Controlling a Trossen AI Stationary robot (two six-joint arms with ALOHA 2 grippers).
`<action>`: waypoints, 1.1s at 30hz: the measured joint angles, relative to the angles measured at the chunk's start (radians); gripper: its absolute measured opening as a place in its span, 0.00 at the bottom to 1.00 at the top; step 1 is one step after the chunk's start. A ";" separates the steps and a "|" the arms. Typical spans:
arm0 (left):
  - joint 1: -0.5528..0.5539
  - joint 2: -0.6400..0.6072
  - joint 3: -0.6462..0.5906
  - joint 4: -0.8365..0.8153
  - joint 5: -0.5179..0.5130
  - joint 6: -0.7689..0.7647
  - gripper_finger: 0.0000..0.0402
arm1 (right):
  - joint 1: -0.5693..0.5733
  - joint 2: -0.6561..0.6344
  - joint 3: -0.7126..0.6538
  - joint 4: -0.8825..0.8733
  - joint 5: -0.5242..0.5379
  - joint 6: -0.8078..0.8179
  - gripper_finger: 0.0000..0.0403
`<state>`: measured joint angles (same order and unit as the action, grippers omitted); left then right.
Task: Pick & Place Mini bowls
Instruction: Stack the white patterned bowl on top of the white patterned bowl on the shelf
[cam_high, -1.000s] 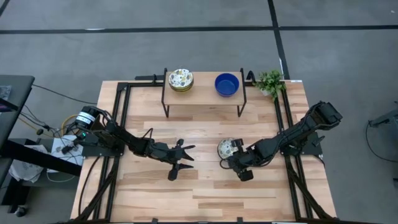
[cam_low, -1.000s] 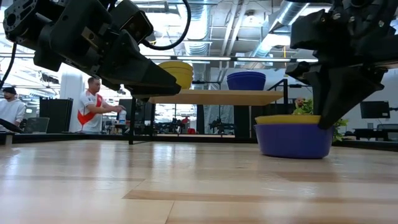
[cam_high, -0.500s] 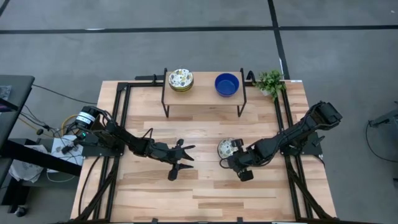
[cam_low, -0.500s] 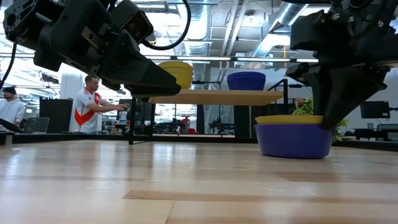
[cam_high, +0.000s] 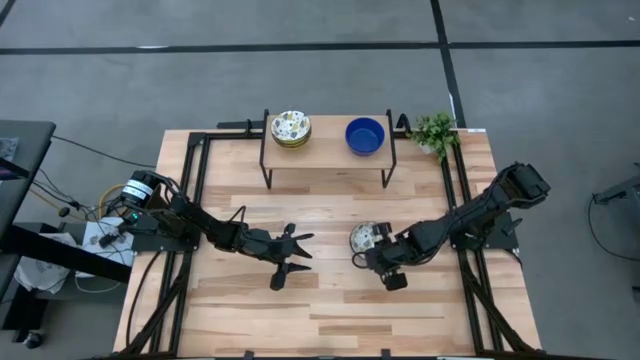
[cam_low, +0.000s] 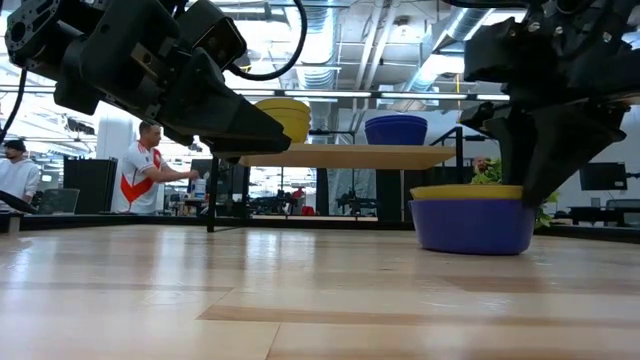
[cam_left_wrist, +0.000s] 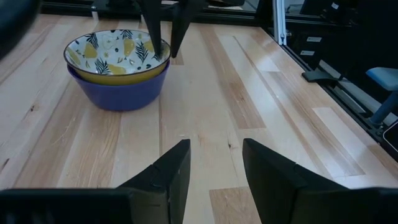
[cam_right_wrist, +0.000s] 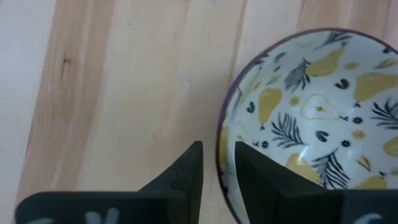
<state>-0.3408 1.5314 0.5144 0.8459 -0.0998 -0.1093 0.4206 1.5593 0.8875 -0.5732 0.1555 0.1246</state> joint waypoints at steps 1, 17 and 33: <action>0.000 0.000 0.000 0.000 0.000 0.000 0.36 | -0.003 0.000 0.008 -0.011 0.000 -0.001 0.20; 0.000 0.000 0.000 0.000 0.000 0.000 0.36 | -0.050 -0.001 0.026 -0.019 0.000 -0.023 0.20; 0.000 0.000 0.000 0.000 0.000 0.000 0.36 | -0.027 -0.001 0.037 -0.078 0.091 -0.046 0.01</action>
<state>-0.3405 1.5314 0.5144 0.8459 -0.0998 -0.1093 0.3936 1.5585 0.9243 -0.6511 0.2469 0.0788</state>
